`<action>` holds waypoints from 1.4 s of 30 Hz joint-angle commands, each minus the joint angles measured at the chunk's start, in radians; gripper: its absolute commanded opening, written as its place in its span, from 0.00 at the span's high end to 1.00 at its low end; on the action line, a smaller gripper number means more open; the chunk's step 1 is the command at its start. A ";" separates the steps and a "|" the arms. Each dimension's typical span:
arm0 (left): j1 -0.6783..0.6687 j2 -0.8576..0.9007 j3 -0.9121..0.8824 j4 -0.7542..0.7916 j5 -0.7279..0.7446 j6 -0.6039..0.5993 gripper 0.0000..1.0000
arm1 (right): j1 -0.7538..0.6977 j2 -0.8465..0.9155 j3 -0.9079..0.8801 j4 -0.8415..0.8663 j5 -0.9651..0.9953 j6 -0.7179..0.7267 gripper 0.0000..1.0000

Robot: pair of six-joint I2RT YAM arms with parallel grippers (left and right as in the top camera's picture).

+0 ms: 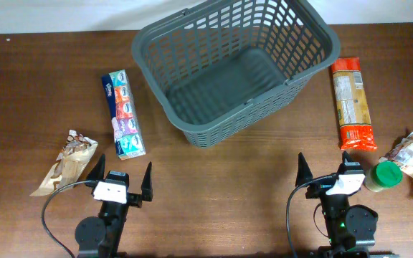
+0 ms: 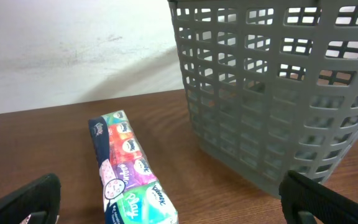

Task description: Pack container

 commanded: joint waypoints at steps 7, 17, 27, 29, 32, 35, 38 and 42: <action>0.006 -0.008 -0.006 -0.001 -0.007 0.019 0.01 | 0.008 -0.011 -0.005 -0.005 -0.002 -0.008 0.01; 0.006 -0.008 -0.005 0.003 0.098 -0.043 0.01 | 0.008 -0.011 -0.005 -0.005 -0.003 -0.008 0.01; 0.006 0.040 -0.005 0.010 0.449 -0.186 0.01 | 0.008 -0.011 -0.005 0.007 -0.132 -0.007 0.01; 0.006 0.046 -0.005 0.010 0.512 -0.185 0.01 | 0.008 -0.010 -0.005 0.009 -0.182 -0.006 0.01; 0.006 0.046 -0.005 0.006 0.521 -0.184 0.01 | 0.008 -0.008 -0.005 0.011 -0.212 -0.006 0.01; 0.006 0.046 -0.005 0.006 0.521 -0.184 0.01 | 0.008 0.005 -0.005 0.011 -0.212 0.001 0.01; 0.006 0.046 -0.005 0.006 0.525 -0.184 0.01 | 0.008 0.024 -0.005 0.012 -0.212 0.001 0.01; 0.006 0.046 -0.005 0.029 0.575 -0.185 0.01 | 0.008 0.035 -0.002 0.036 -0.267 0.113 0.01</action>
